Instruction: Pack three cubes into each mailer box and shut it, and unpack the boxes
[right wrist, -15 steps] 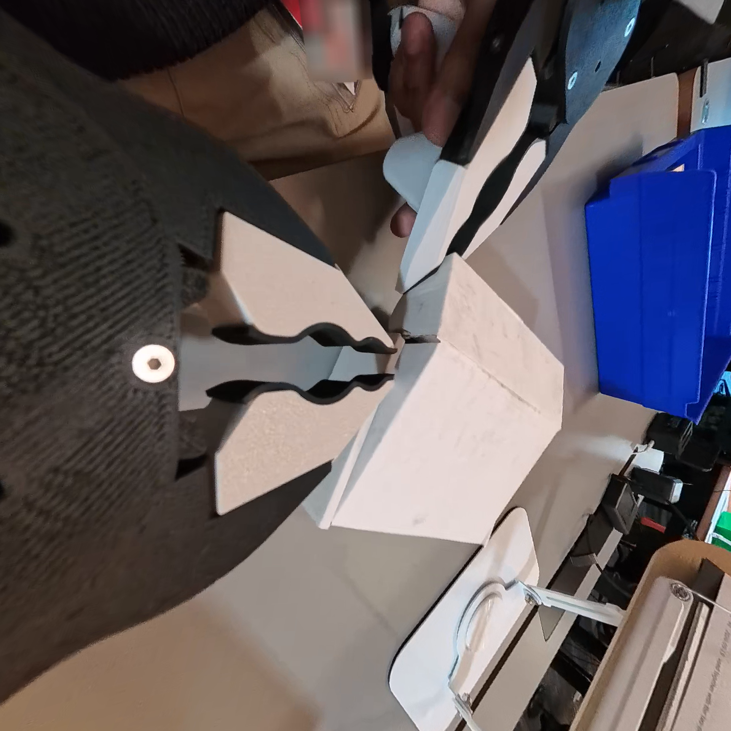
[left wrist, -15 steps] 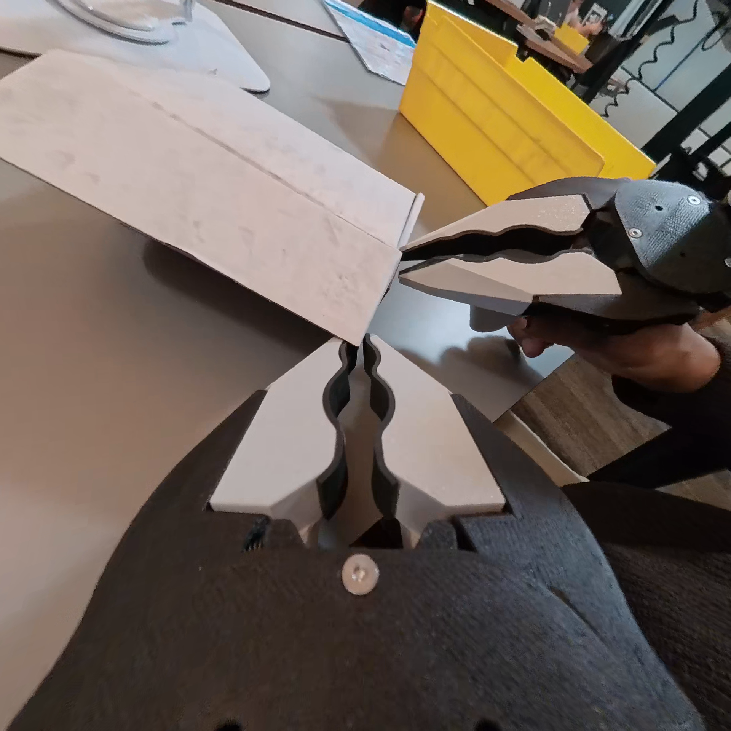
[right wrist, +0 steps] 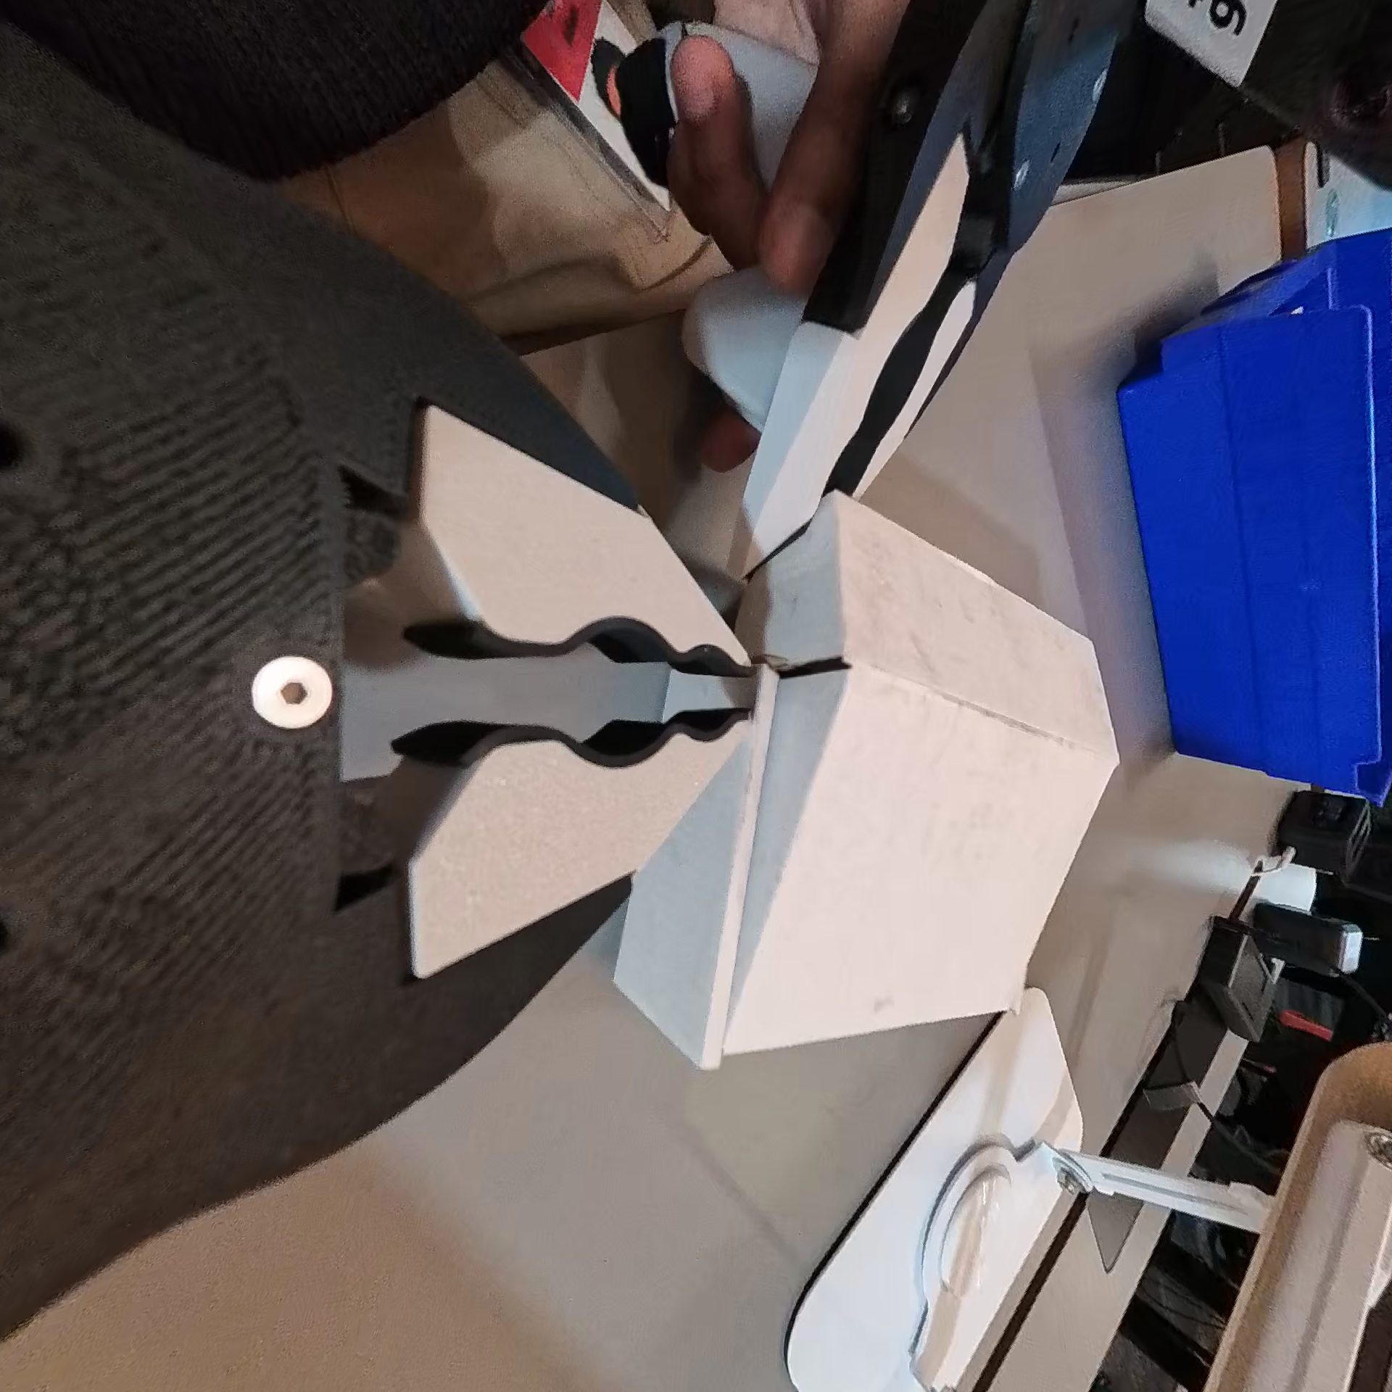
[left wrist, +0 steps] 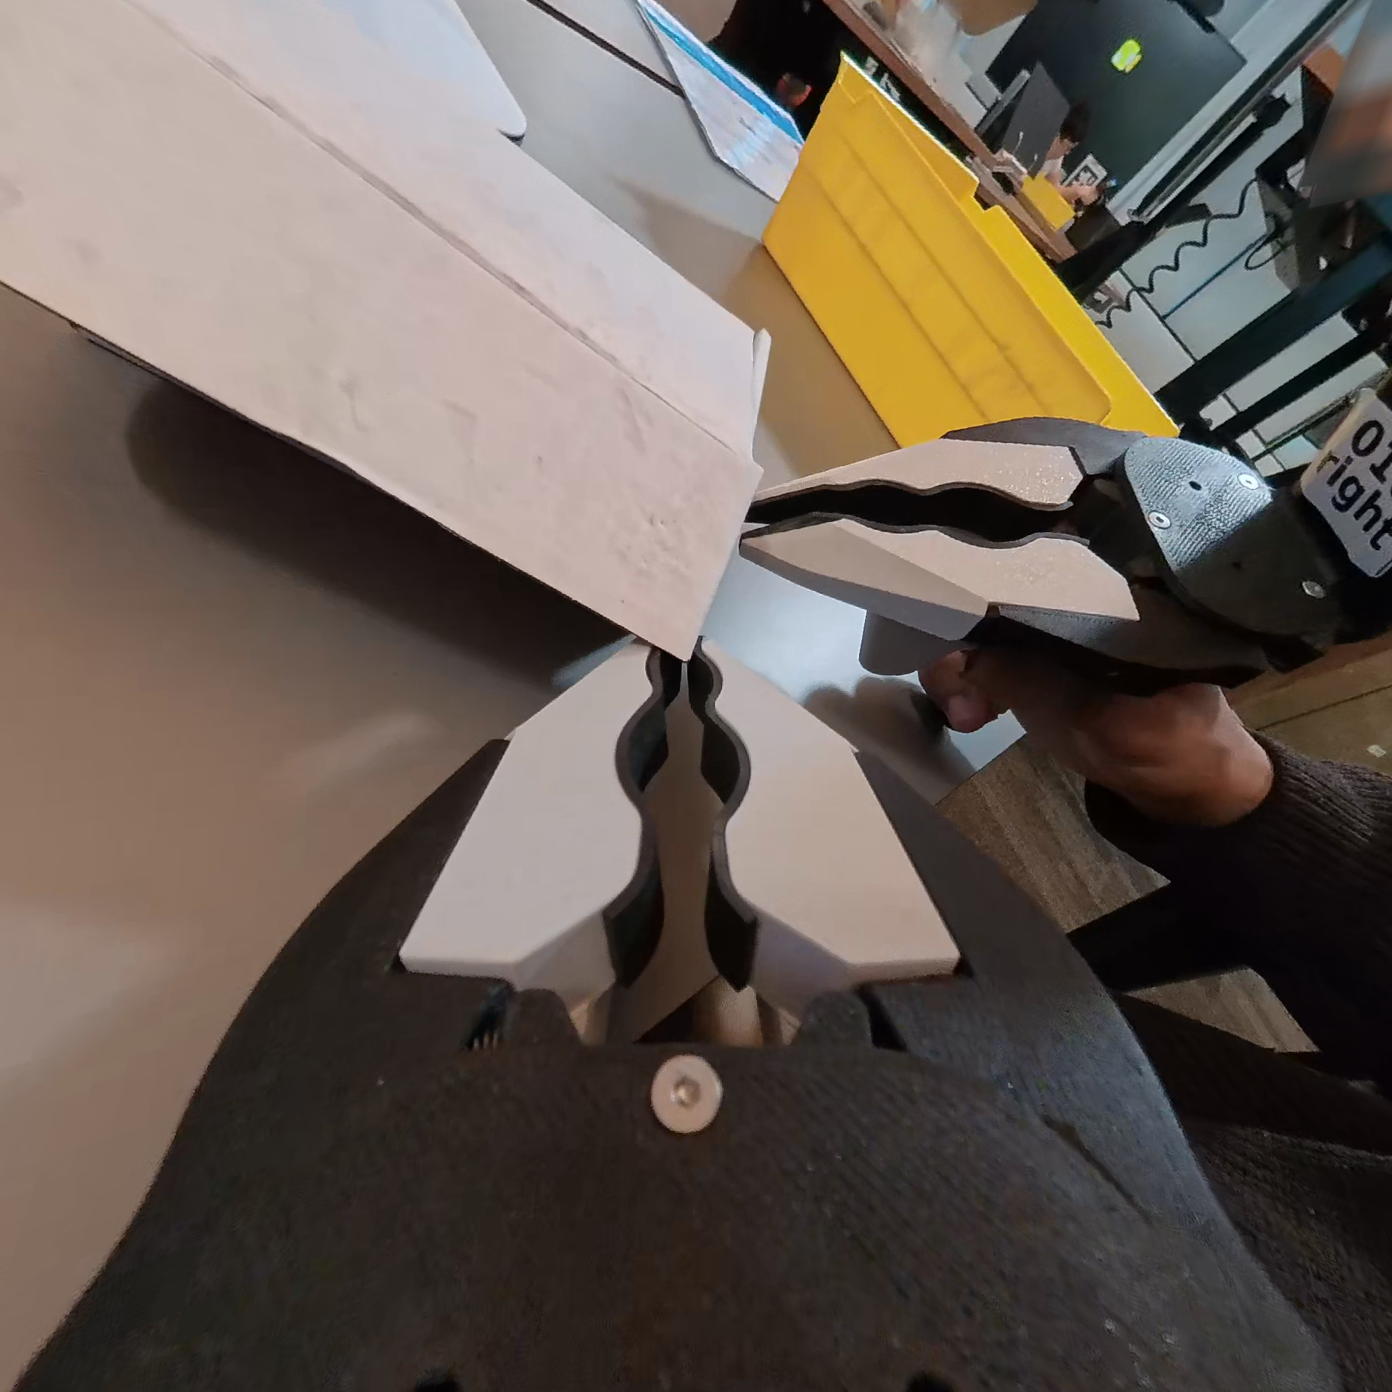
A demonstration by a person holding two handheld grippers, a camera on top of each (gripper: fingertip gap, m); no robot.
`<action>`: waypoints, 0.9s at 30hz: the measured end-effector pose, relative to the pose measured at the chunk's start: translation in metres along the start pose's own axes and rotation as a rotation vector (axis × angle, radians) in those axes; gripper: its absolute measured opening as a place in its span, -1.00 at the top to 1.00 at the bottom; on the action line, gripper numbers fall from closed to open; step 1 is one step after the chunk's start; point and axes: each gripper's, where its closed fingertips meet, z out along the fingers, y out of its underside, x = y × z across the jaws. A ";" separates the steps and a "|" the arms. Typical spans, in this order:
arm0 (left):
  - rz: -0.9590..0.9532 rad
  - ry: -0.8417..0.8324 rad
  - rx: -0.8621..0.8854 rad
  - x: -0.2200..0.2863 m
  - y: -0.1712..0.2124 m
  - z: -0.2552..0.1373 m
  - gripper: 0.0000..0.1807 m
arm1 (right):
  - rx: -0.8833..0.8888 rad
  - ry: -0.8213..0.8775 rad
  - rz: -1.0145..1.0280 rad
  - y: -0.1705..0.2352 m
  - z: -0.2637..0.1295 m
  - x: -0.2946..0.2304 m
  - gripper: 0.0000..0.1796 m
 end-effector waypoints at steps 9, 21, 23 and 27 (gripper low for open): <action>0.081 -0.027 -0.002 -0.003 -0.004 -0.001 1.00 | 0.055 -0.014 -0.109 -0.012 -0.007 0.000 0.74; 0.156 -0.053 -0.031 -0.017 -0.012 -0.008 1.00 | -0.129 -0.057 -0.661 -0.005 0.015 0.003 0.83; 0.159 -0.065 -0.031 -0.020 -0.013 -0.009 1.00 | -0.149 -0.044 -0.723 -0.007 0.017 0.005 0.90; 0.178 -0.094 -0.031 -0.026 -0.015 -0.010 1.00 | -0.154 -0.040 -0.738 -0.009 0.020 0.005 0.91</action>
